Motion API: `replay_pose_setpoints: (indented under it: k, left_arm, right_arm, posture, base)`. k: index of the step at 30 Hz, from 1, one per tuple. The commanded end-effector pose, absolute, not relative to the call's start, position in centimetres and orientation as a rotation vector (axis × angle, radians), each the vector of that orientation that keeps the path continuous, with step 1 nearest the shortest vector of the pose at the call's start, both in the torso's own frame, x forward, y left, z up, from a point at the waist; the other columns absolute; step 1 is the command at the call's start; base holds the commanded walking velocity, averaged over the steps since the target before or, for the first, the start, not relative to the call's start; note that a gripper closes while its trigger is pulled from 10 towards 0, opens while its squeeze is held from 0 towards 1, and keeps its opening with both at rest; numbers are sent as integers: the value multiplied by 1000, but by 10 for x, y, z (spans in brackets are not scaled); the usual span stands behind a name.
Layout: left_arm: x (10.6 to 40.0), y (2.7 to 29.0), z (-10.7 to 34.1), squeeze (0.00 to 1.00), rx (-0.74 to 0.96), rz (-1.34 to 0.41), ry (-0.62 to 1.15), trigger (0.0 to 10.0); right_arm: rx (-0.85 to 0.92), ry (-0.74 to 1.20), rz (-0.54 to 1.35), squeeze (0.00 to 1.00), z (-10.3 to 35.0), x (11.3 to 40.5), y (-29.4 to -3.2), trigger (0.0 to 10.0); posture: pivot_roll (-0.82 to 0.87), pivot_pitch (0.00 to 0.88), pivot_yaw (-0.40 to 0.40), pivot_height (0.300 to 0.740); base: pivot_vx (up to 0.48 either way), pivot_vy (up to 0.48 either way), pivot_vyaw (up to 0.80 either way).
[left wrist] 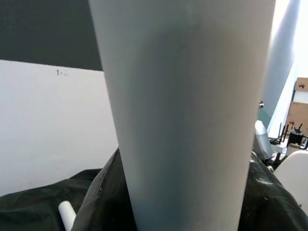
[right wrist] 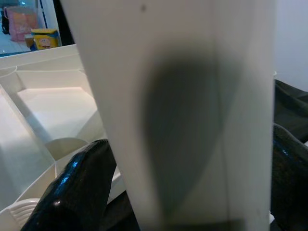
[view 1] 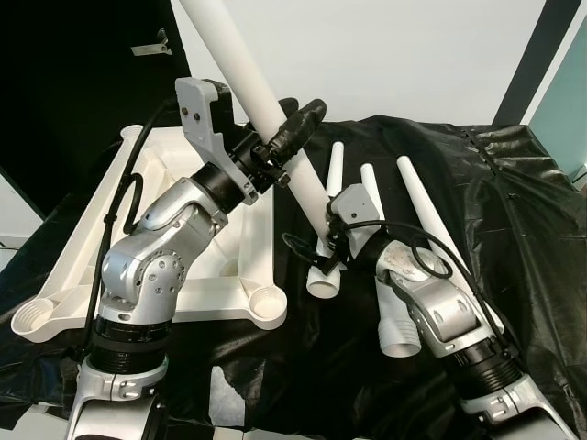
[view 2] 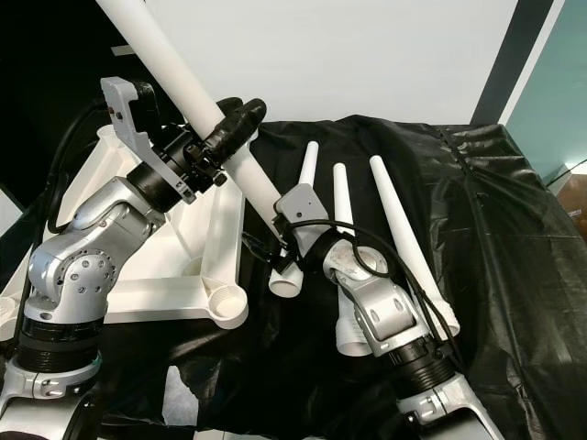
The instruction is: Building children table
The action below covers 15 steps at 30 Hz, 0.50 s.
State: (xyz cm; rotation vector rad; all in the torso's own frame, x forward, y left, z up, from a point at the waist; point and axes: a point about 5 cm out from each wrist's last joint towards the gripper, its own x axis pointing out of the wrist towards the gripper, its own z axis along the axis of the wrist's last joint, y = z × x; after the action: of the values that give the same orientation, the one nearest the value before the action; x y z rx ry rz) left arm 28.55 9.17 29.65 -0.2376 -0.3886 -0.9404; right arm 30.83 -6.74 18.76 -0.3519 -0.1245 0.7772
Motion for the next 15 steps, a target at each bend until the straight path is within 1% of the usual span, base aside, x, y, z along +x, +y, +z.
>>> replay_pose_setpoints:
  k: [1,4,5,7,8,10,11,12,13,15]
  left_arm:
    - [276,85,305,0,-199,-1035,-447,10000]
    - [276,85,305,0,-193,-1036,-449,10000]
    - [275,84,305,0,-191,-1038,-450,10000]
    - [275,84,305,0,-191,-1038,-450,10000]
    - [275,83,305,0,-188,-1039,-451,10000]
    - [275,83,305,0,-188,-1039,-451,10000]
    - [274,82,305,0,-187,-1043,-452,10000]
    - [274,82,305,0,-187,-1043,-452,10000]
    - [274,80,305,0,-187,-1048,-454,10000]
    - [273,79,305,0,-186,-1052,-455,10000]
  right_arm:
    - [-370,-104,802,0,187,309,-63,10000]
    - [-376,-100,808,0,188,309,-62,10000]
    - [-384,-104,813,0,189,309,-61,4980]
    - [-384,-104,813,0,189,309,-61,4980]
    - [-389,-106,816,0,190,309,-61,5333]
    - [-389,-106,816,0,190,309,-61,5333]
    - [-397,-110,820,0,191,308,-61,2157]
    - [-397,-110,820,0,191,308,-61,2157]
    - [-402,-111,823,0,192,308,-61,0]
    - [-405,-110,821,0,193,309,-61,0]
  posture:
    - [-24,0,30,740]
    - [-25,0,30,740]
    - [-25,0,31,740]
    - [-25,0,31,740]
    - [-25,0,31,740]
    - [-25,0,31,740]
    - [-26,0,31,740]
    - [-26,0,31,740]
    - [-28,0,34,740]
    - [-28,0,32,740]
  base:
    - [0,0,0]
    - [0,0,0]
    - [0,0,0]
    - [0,0,0]
    - [0,0,0]
    - [0,0,0]
    - [0,0,0]
    - [0,0,0]
    - [0,0,0]
    - [0,0,0]
